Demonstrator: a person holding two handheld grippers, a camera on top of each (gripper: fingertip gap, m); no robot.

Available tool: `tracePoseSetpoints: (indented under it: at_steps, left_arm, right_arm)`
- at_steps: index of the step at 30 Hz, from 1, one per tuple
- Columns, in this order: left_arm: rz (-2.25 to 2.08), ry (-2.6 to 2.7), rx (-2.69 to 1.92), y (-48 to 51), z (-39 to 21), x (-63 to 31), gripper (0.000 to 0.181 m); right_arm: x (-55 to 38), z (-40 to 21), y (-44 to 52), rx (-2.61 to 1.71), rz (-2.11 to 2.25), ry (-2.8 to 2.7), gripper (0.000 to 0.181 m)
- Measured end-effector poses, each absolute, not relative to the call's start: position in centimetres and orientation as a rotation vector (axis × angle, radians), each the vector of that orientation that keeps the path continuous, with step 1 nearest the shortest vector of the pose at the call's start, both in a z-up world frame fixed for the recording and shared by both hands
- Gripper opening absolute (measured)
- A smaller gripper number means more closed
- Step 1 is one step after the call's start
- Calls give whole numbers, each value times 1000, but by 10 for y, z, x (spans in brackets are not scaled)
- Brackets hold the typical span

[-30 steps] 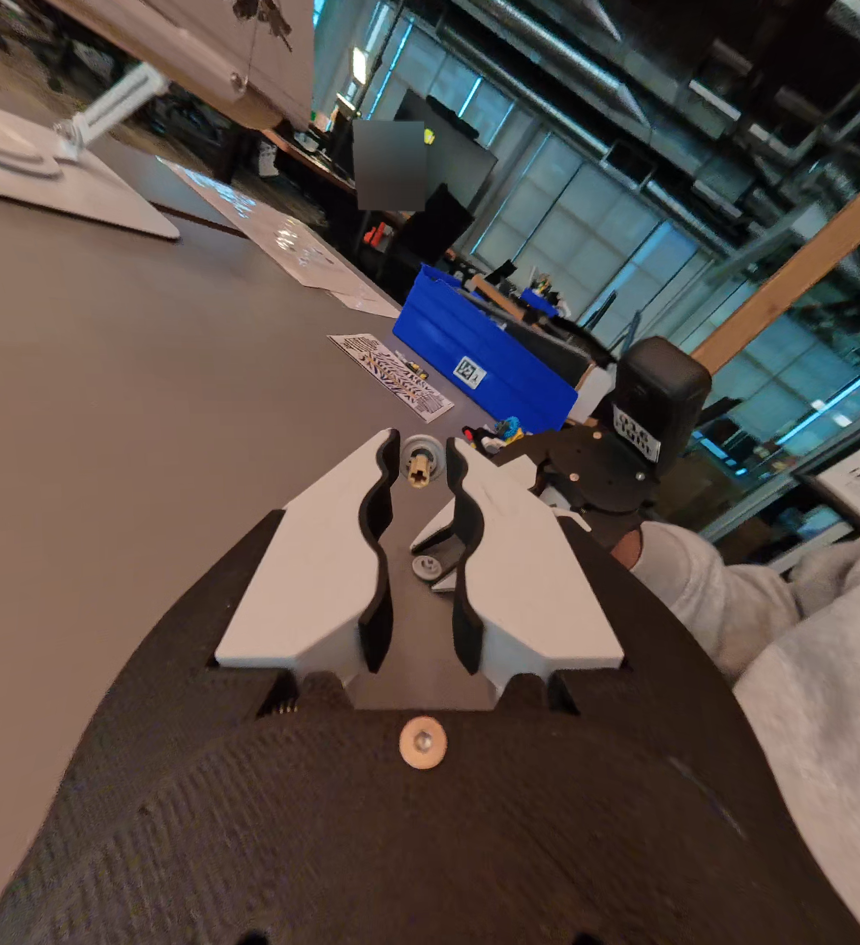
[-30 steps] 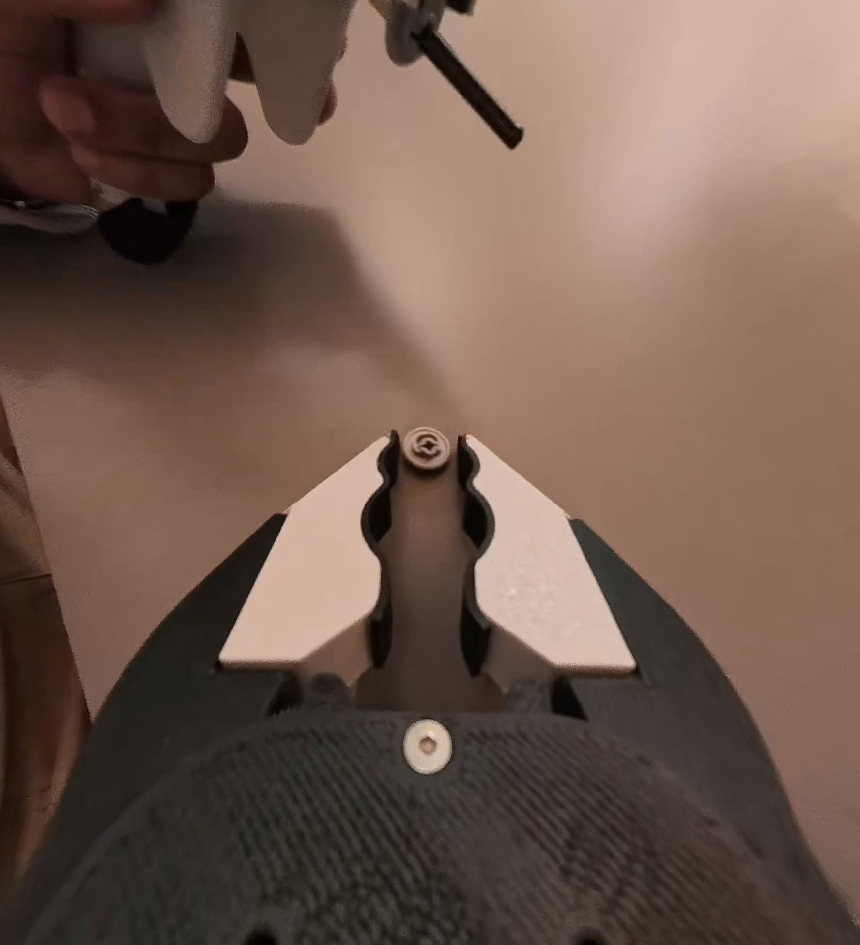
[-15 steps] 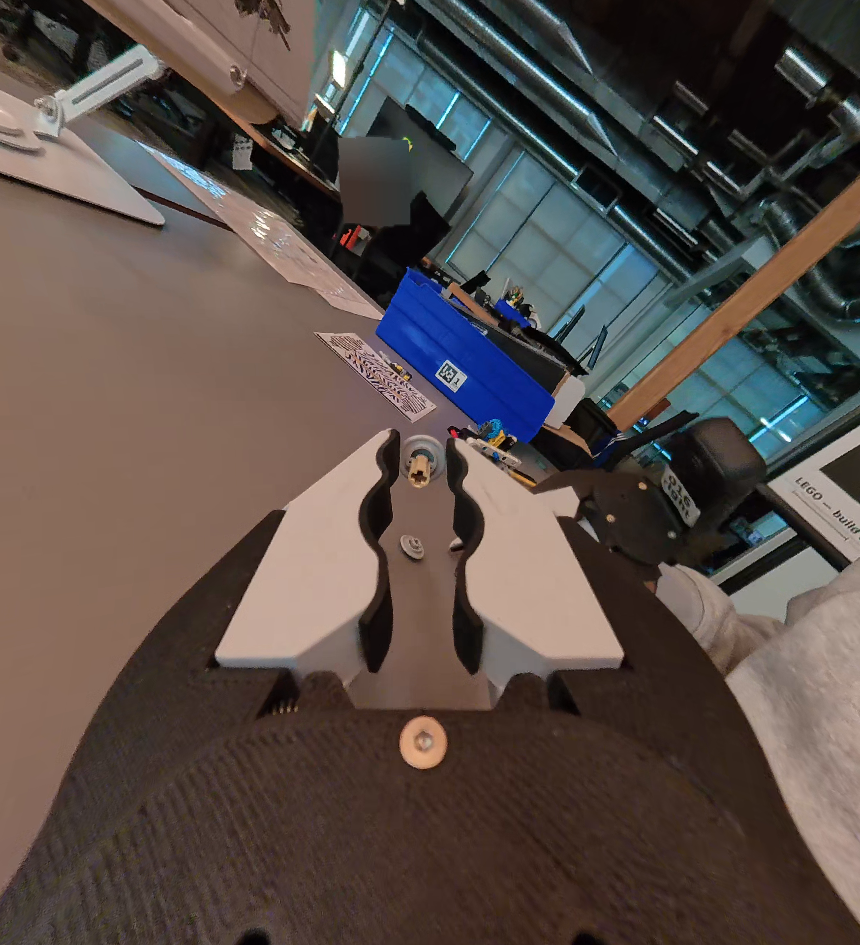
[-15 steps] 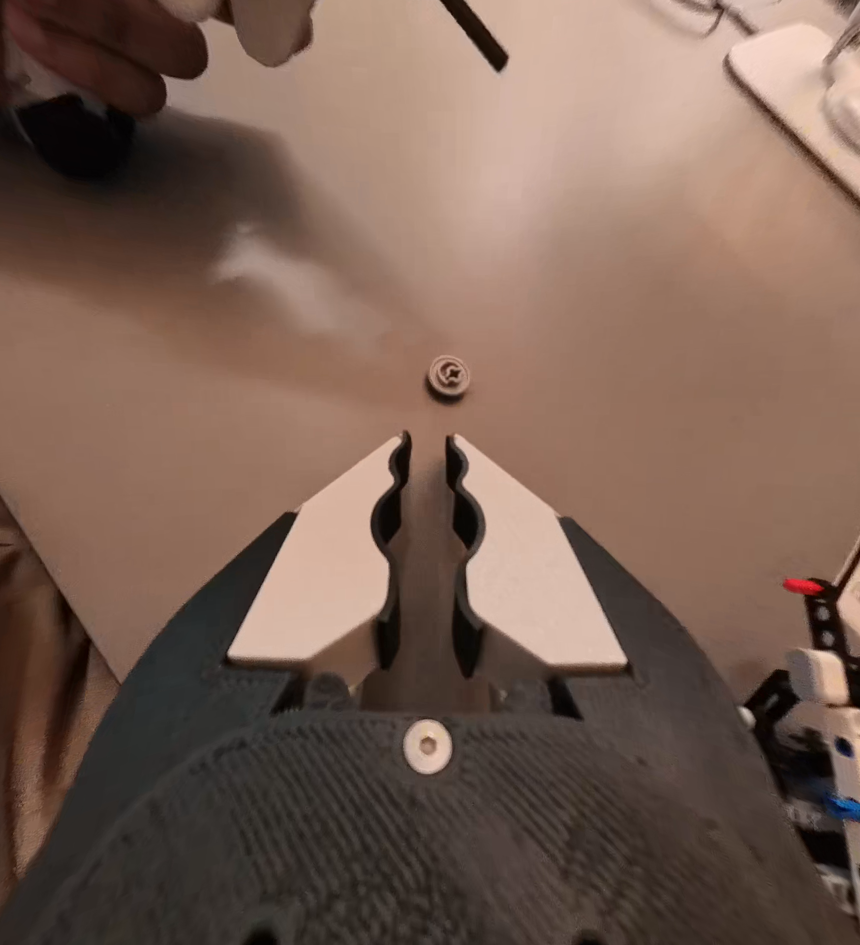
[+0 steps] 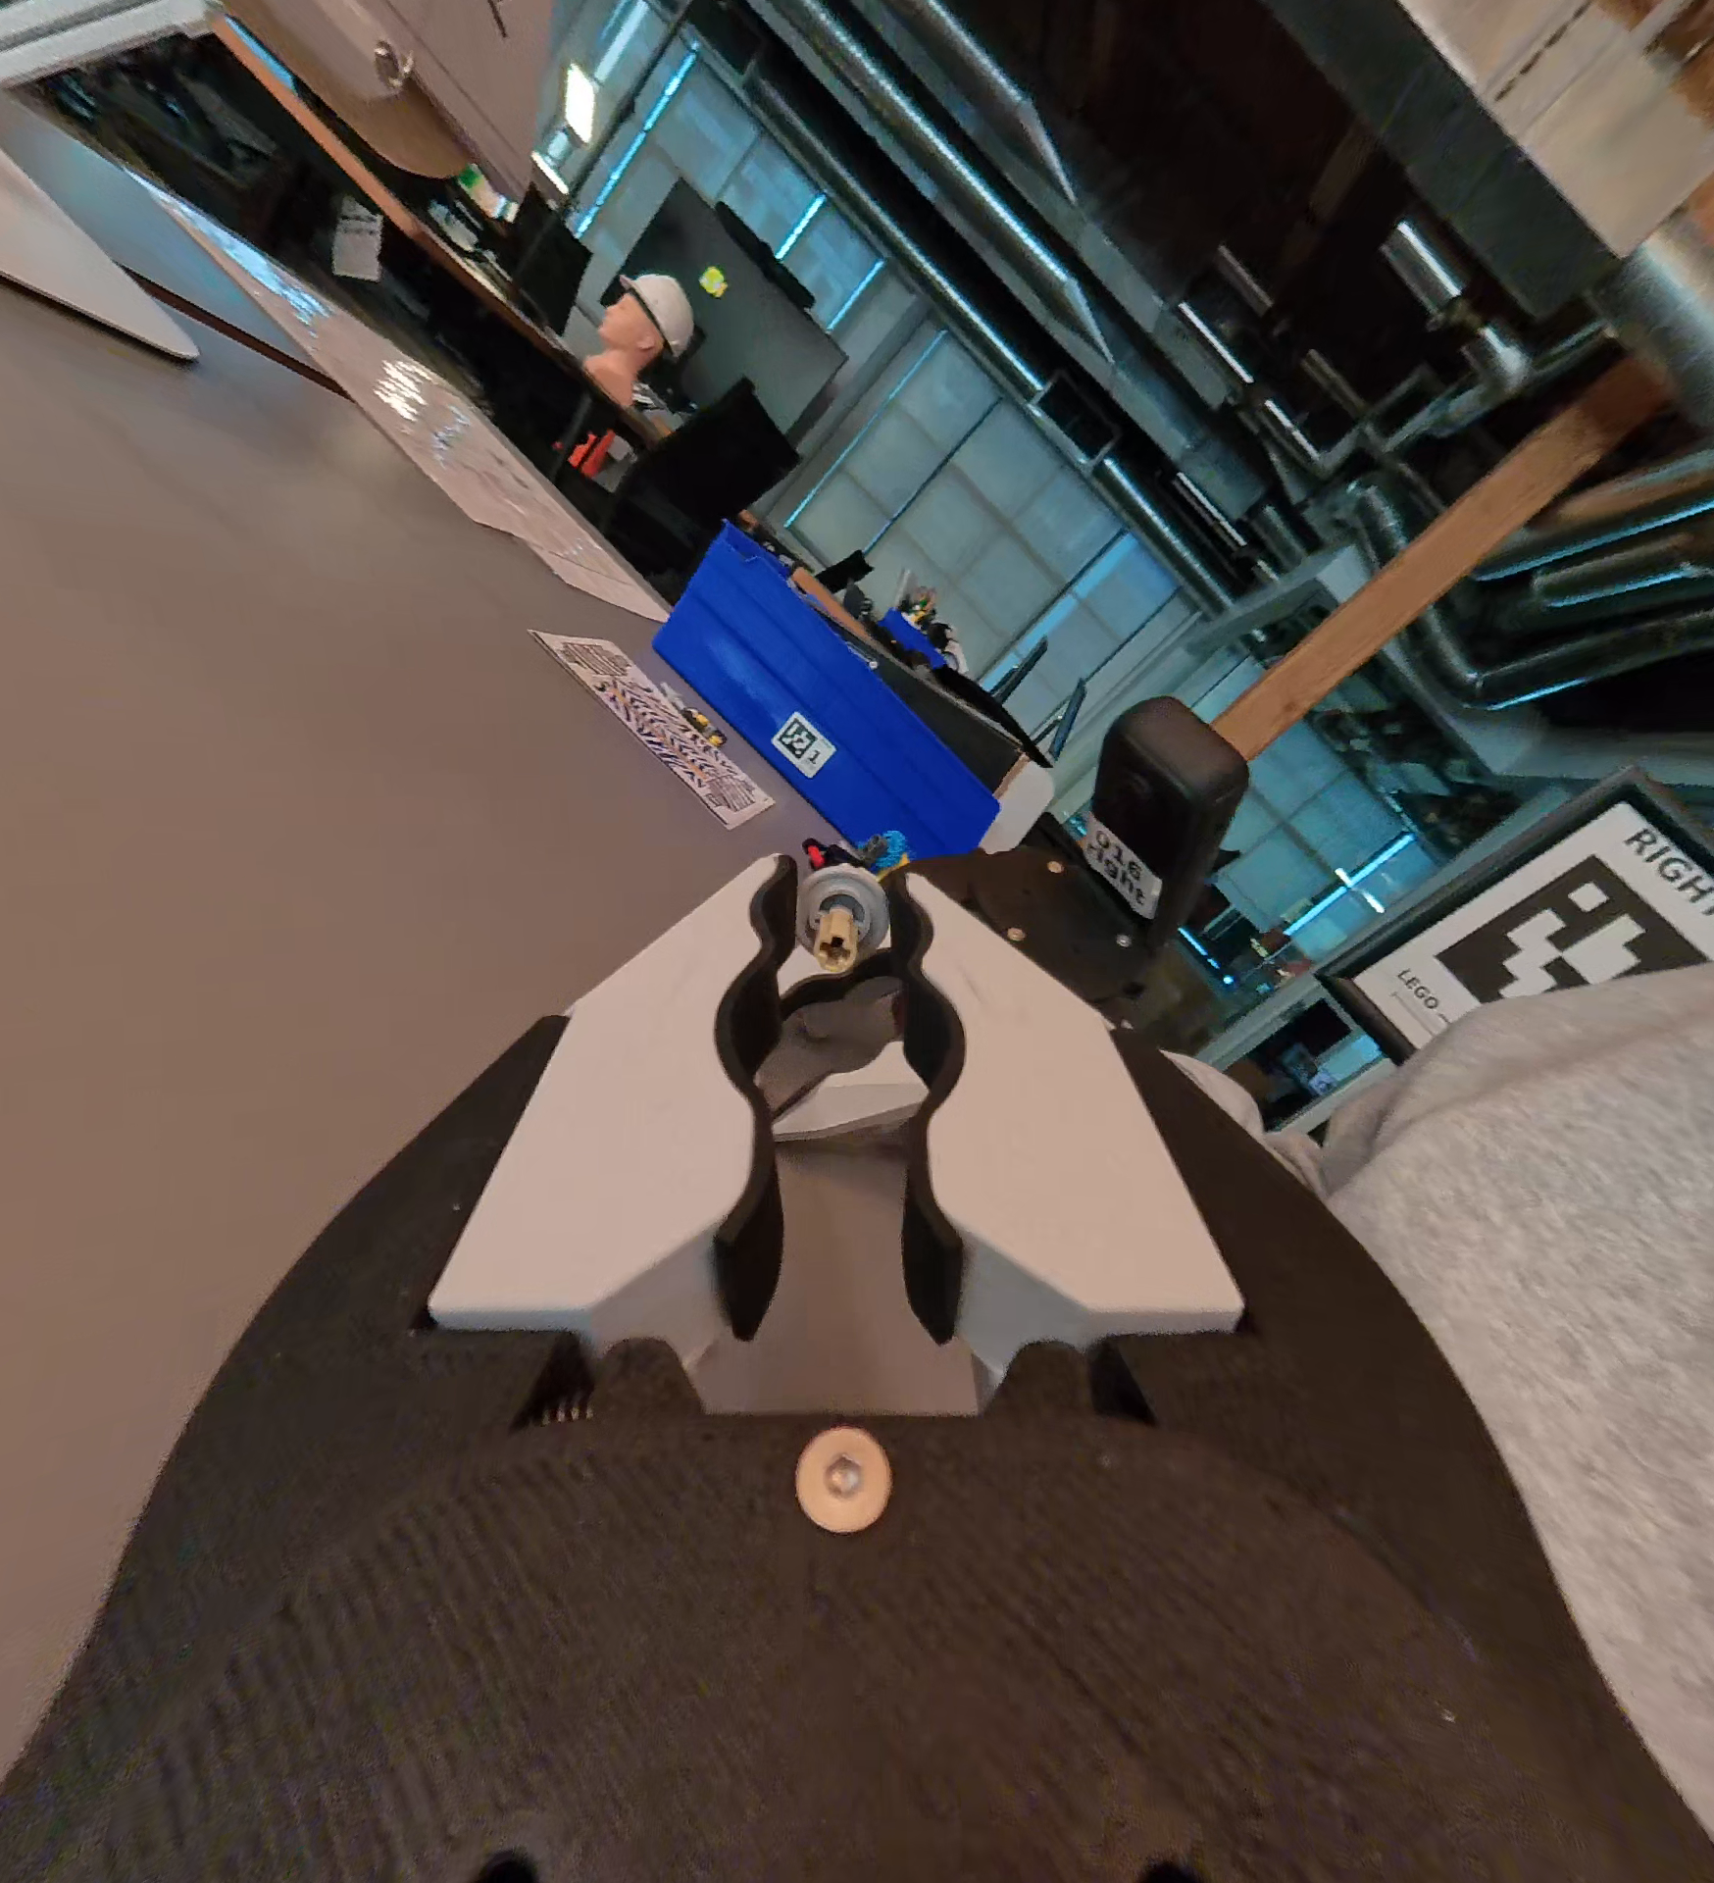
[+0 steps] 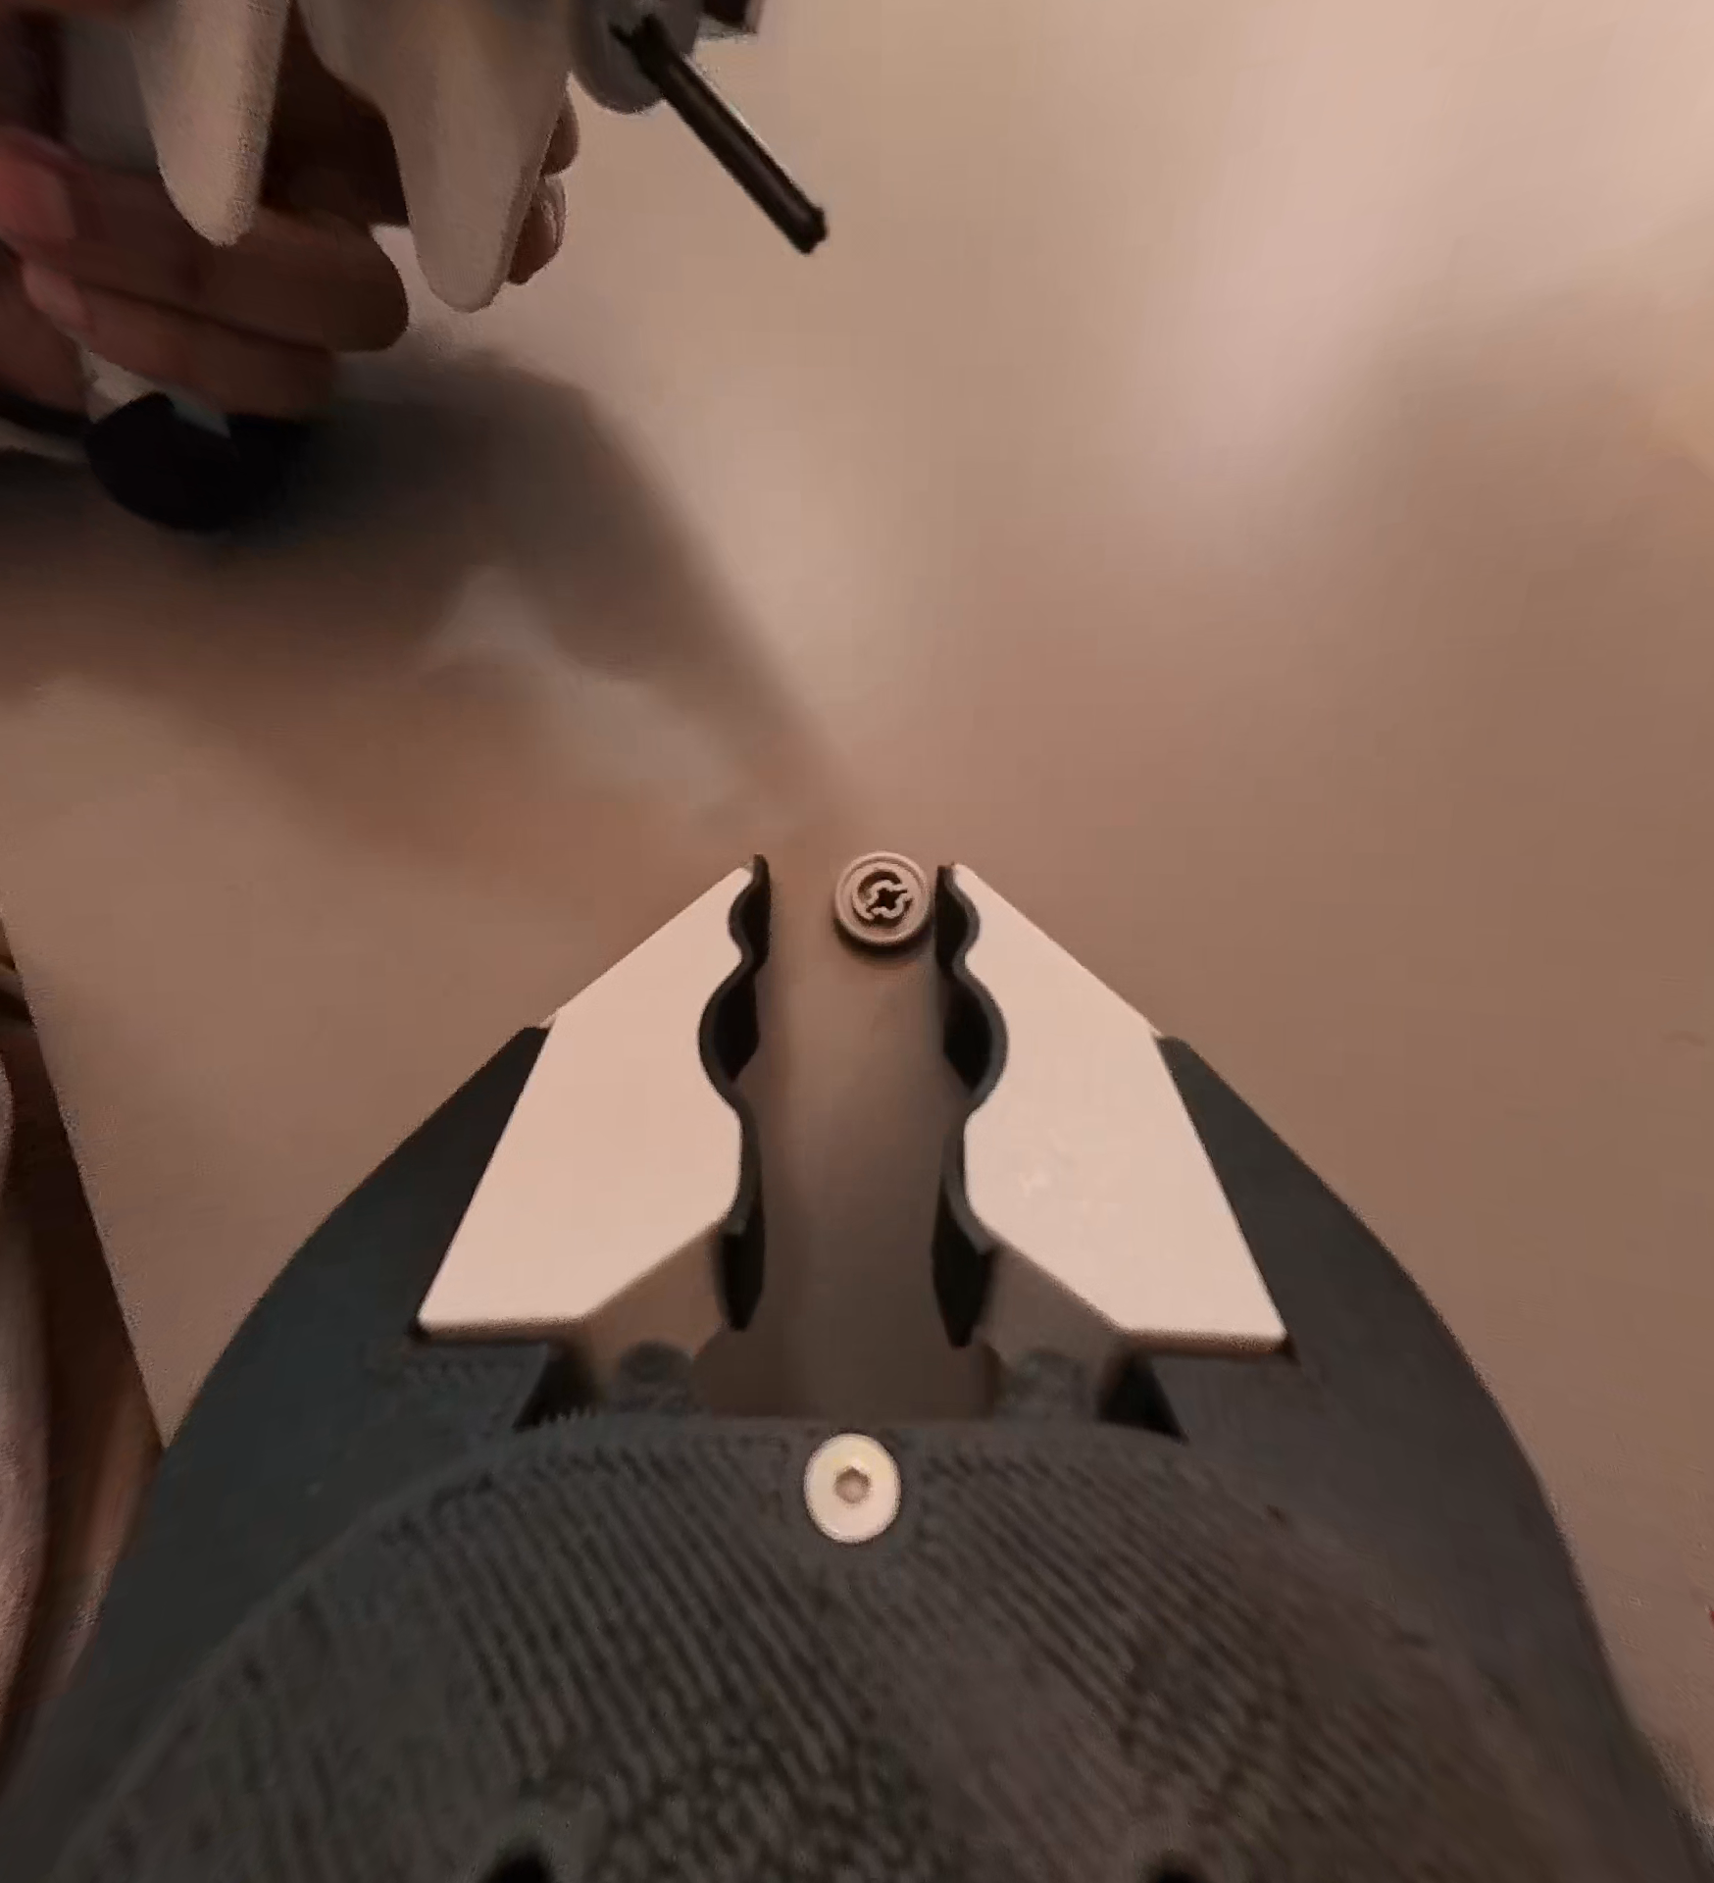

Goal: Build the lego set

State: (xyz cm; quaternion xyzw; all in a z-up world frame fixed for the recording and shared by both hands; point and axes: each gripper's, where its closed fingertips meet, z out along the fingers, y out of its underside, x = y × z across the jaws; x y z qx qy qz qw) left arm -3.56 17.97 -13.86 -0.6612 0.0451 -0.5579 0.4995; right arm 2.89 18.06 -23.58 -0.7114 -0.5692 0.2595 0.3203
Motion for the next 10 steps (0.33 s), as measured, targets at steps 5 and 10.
tracePoseSetpoints:
  at_steps: [5, 10]
  left_arm:
    - [-1397, 151, -1546, 171, -131, -33, 14]
    - [-1411, 331, -1437, 150, -115, -17, 14]
  right_arm:
    - [32, -236, 179, -1847, 682, -1521, 32]
    - [36, -236, 178, -1852, 687, -1517, 29]
